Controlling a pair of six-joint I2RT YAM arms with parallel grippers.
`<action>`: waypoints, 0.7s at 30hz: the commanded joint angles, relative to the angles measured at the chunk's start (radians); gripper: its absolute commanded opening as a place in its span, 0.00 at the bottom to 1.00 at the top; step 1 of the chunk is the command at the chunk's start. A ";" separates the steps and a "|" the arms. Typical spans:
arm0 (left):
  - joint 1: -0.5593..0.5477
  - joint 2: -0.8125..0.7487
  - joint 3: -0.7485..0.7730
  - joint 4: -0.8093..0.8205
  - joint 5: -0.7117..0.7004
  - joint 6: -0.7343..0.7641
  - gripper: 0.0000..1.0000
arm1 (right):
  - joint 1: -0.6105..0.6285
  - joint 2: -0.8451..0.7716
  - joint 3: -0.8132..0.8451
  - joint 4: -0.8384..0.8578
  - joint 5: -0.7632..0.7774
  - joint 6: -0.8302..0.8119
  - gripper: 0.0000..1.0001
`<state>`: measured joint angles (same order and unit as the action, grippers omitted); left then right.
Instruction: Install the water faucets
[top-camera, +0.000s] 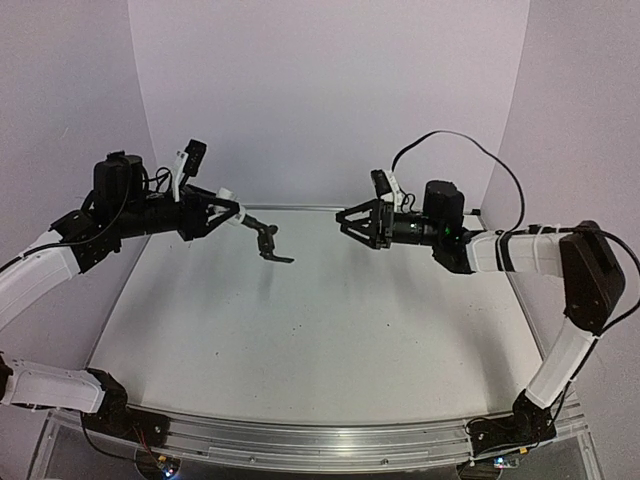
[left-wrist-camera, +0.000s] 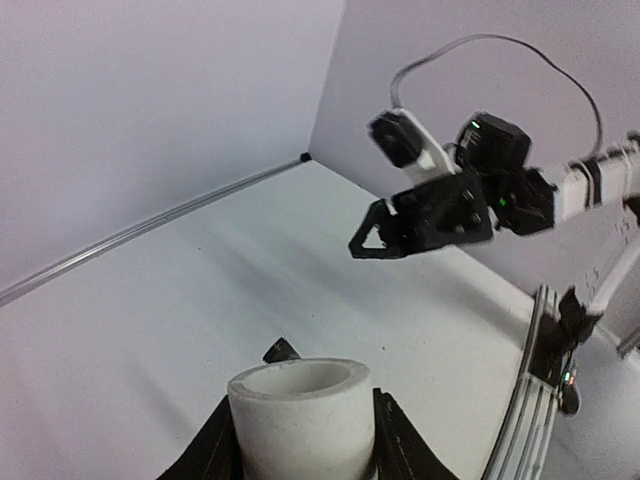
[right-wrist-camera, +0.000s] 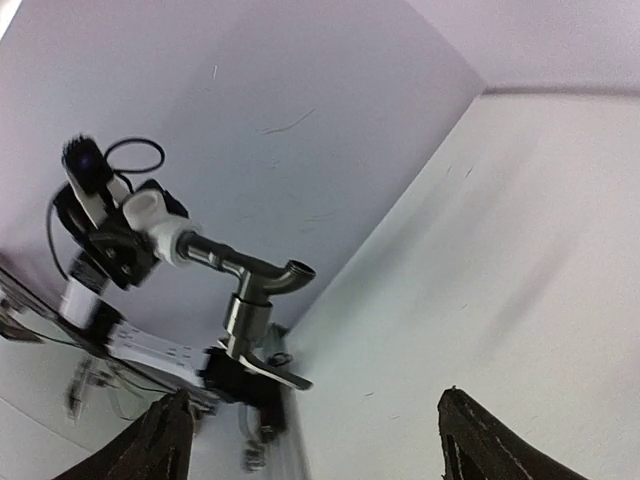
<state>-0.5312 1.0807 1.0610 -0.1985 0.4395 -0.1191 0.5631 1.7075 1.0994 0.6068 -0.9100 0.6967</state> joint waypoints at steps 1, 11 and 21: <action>0.003 0.018 0.174 -0.024 -0.210 -0.326 0.00 | 0.076 -0.135 0.047 -0.266 0.292 -0.727 0.86; 0.005 0.069 0.321 -0.181 -0.243 -0.541 0.00 | 0.388 -0.088 0.136 -0.134 0.682 -1.226 0.85; 0.004 0.071 0.321 -0.213 -0.193 -0.524 0.00 | 0.475 0.077 0.347 -0.177 0.830 -1.321 0.85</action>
<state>-0.5289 1.1578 1.3212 -0.4544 0.2138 -0.6300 1.0362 1.7425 1.3528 0.4320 -0.1550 -0.5625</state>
